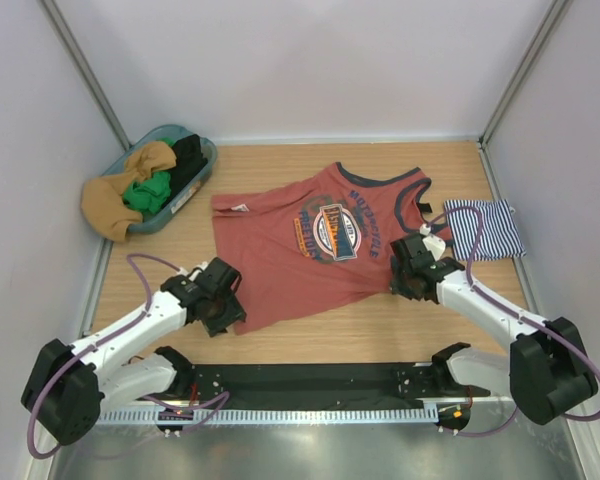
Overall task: Fold and stack the tank tops
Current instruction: Fold the tank top
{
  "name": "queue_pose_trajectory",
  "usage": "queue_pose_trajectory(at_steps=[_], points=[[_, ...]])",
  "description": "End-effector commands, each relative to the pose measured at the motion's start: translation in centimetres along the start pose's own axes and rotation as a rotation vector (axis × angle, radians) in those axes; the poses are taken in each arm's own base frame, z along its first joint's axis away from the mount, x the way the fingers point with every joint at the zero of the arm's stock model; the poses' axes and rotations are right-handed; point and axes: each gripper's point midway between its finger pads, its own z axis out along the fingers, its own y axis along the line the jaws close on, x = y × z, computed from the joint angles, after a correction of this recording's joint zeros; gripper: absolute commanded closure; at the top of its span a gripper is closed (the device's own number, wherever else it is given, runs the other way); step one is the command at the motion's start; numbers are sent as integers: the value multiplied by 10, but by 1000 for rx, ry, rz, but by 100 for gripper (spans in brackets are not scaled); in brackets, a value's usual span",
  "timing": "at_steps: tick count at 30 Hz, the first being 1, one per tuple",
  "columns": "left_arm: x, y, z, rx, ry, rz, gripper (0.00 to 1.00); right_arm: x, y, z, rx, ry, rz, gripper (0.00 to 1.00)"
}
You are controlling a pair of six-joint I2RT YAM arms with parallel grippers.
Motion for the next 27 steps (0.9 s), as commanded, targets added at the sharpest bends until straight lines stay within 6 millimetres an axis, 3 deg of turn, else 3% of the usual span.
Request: queue_pose_trajectory(at_steps=[1, 12, 15, 16, 19, 22, 27], points=[[2, -3, 4, 8, -19, -14, 49, -10, 2, 1, 6, -30, -1, 98], [22, -5, 22, -2, 7, 1, 50, -8, 5, 2, -10, -25, 10, 98], [19, -10, 27, 1, -2, 23, 69, -6, 3, 1, -9, -21, 9, 98], [18, -11, 28, 0, -8, 32, 79, -6, 2, 1, -7, -23, 11, 98], [14, -11, 28, -5, -25, 55, 91, -6, -2, -3, -5, -29, 11, 98], [12, -10, 28, -6, -33, 70, 100, -6, -4, -6, -10, -35, 12, 98], [10, -16, 18, 35, -43, 86, 100, -3, -5, -10, -21, -30, 9, 98]])
